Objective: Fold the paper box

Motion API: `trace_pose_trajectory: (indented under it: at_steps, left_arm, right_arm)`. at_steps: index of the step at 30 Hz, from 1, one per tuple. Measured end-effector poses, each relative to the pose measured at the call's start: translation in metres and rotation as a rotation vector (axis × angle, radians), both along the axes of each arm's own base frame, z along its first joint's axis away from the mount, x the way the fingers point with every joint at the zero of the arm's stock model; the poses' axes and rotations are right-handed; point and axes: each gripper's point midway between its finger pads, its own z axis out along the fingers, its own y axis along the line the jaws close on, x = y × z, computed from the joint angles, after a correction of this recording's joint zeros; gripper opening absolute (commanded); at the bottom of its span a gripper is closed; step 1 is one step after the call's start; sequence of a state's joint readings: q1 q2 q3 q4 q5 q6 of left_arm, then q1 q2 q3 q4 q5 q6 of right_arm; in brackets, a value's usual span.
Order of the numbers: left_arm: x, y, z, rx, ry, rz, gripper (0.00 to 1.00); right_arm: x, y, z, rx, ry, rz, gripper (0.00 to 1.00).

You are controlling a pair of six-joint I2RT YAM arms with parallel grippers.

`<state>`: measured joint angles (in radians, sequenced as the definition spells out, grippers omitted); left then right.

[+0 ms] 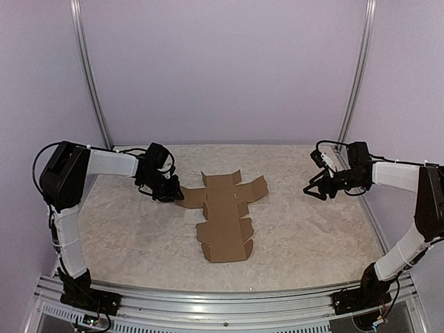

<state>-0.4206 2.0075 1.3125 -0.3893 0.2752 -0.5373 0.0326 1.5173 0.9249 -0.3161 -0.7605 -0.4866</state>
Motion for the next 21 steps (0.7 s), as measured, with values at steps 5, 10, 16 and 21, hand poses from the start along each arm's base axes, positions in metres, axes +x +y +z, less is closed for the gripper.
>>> trace_pose_trajectory:
  at_steps: [5,10,16,21]
  left_arm:
    - [0.006,-0.019,0.010,-0.043,-0.071,-0.058,0.00]
    - [0.000,-0.053,0.017,-0.077,-0.185,-0.208,0.00]
    - [-0.045,-0.118,0.033,-0.050,-0.360,-0.509,0.00]
    - [-0.072,-0.145,0.058,-0.033,-0.507,-0.634,0.00]
  right_arm:
    - [-0.001,0.000,-0.001,0.003,0.012,0.002,0.63]
    - [0.003,0.002,0.012,0.009,0.001,0.008,0.65]
    - [0.021,0.013,0.060,-0.012,-0.096,0.054,0.69]
    - [0.031,0.041,0.084,-0.019,-0.120,0.131,0.66]
